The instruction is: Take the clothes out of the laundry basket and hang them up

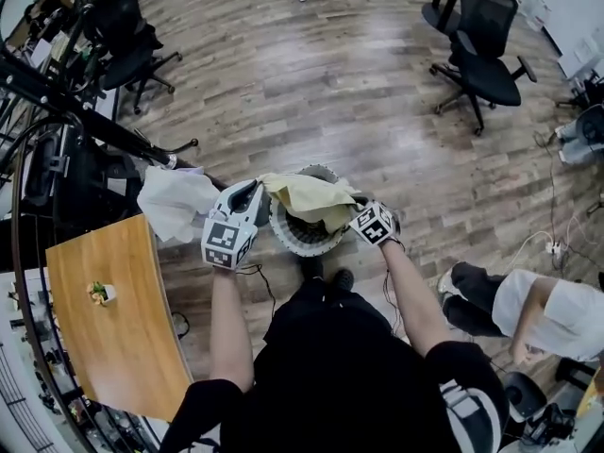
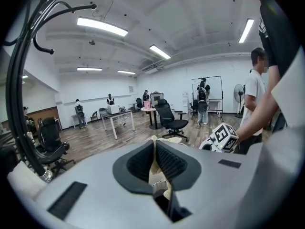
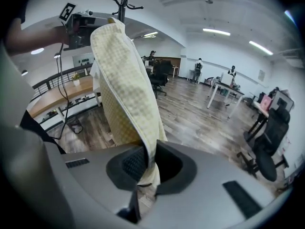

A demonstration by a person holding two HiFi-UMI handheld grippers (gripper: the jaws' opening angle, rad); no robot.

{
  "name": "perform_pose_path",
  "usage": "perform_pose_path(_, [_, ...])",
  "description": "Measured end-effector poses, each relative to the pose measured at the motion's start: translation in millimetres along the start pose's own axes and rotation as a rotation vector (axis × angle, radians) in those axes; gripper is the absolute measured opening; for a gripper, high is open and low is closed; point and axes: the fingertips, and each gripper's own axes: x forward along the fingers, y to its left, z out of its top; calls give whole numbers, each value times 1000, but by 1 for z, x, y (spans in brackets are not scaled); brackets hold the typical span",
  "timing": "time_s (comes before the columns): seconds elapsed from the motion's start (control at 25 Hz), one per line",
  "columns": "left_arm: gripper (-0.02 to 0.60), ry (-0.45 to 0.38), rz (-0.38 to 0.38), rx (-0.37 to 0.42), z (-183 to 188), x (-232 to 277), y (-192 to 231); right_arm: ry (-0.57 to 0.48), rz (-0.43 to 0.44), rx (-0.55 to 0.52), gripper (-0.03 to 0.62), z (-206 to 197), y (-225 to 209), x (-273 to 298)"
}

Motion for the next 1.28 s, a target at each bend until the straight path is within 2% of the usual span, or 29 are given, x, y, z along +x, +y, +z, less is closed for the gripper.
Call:
perform_pose_path(0.2, [35, -34, 4, -38, 0, -7, 23, 17, -71, -62, 37, 24, -12, 1])
perform_pose_path(0.4, [35, -82, -48, -16, 10, -7, 18, 38, -105, -27, 60, 24, -7, 17])
perform_pose_path(0.48, [35, -98, -62, 0, 17, -4, 19, 31, -94, -5, 58, 27, -4, 25])
perform_pose_path(0.56, [34, -112, -67, 5, 25, -4, 21, 14, -53, 13, 29, 34, 3, 33])
perform_pose_path(0.68, [35, -115, -43, 15, 31, -5, 29, -10, 16, 17, 26, 47, 10, 45])
perform_pose_path(0.8, [35, -82, 44, 25, 25, -5, 50, -30, 20, -35, 26, 66, -4, 59])
perform_pose_path(0.96, [35, -20, 226, -37, 8, -9, 83, -85, 35, -119, 29, 98, -34, 72])
perform_pose_path(1.16, [35, 58, 519, -138, -15, -13, 112, -155, 191, -253, 29, 139, -63, 94])
perform_pose_path(1.28, [35, 82, 674, -218, -27, -15, 111, -188, 285, -346, 29, 161, -85, 101])
